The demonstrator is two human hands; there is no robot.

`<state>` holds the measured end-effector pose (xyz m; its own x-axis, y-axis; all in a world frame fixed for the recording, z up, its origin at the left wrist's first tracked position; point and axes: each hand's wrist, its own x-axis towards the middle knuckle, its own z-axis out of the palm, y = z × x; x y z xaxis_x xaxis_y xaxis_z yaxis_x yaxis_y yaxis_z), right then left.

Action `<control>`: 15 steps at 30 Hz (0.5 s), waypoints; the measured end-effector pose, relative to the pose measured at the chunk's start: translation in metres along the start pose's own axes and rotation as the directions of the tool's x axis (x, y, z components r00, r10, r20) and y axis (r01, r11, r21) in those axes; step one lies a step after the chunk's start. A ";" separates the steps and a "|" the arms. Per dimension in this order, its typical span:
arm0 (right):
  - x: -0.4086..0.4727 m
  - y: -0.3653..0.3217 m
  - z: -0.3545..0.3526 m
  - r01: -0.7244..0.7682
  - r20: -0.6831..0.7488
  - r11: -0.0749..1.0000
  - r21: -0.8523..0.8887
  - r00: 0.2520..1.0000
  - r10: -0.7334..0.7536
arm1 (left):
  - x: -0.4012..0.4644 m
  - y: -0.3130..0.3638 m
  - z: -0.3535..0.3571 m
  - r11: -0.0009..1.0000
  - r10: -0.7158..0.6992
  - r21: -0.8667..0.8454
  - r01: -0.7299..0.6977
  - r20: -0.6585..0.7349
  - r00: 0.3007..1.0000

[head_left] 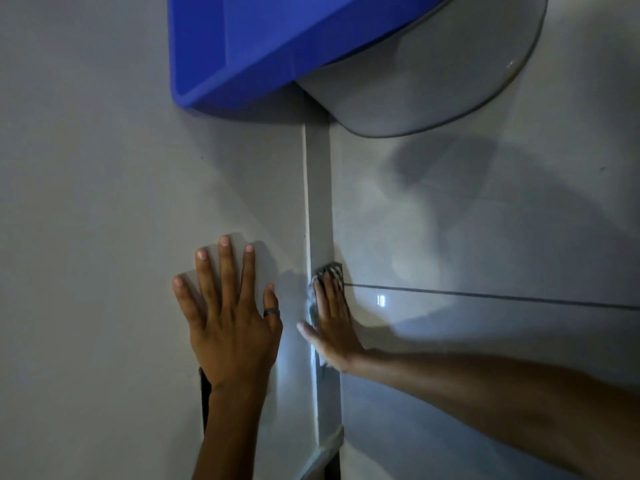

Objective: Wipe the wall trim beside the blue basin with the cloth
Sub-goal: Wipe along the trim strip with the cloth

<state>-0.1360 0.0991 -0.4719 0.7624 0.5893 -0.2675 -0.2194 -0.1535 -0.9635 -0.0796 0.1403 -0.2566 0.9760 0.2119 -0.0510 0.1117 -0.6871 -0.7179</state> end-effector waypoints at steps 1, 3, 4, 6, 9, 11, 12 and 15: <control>0.015 -0.006 -0.010 -0.001 -0.026 1.000 0.007 1.000 0.001 | 0.000 0.000 -0.001 1.000 0.005 0.000 -0.005 0.003 1.000; 0.060 -0.026 -0.042 0.009 -0.114 1.000 0.010 0.993 -0.008 | 0.000 0.000 -0.002 1.000 0.002 -0.002 -0.002 -0.001 1.000; 0.086 -0.036 -0.063 0.016 -0.160 1.000 0.018 0.987 -0.012 | 0.000 0.001 -0.003 1.000 -0.006 -0.009 0.006 -0.003 1.000; 0.137 -0.054 -0.104 0.037 -0.235 0.998 0.042 0.972 -0.026 | 0.001 0.002 -0.006 0.999 -0.028 -0.033 0.029 0.005 1.000; 0.190 -0.076 -0.144 0.033 -0.299 0.997 0.072 0.954 -0.010 | -0.002 0.003 -0.009 0.997 -0.057 -0.049 0.058 0.026 0.998; 0.196 -0.078 -0.145 0.031 -0.328 0.999 0.037 0.945 -0.017 | -0.009 0.005 -0.013 0.995 -0.077 -0.058 0.079 0.042 0.996; 0.189 -0.075 -0.136 0.044 -0.337 0.999 -0.015 0.940 -0.046 | -0.014 0.005 -0.016 0.993 -0.093 -0.067 0.096 0.050 0.994; 0.135 -0.050 -0.089 0.088 -0.289 0.994 -0.067 0.952 -0.103 | -0.036 0.006 -0.020 0.986 -0.135 -0.085 0.140 0.069 0.989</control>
<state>0.0321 0.1153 -0.4606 0.9244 0.3471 -0.1585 -0.1104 -0.1542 -0.9818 -0.1108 0.1145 -0.2453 0.9369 0.3497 -0.0013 0.2631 -0.7074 -0.6560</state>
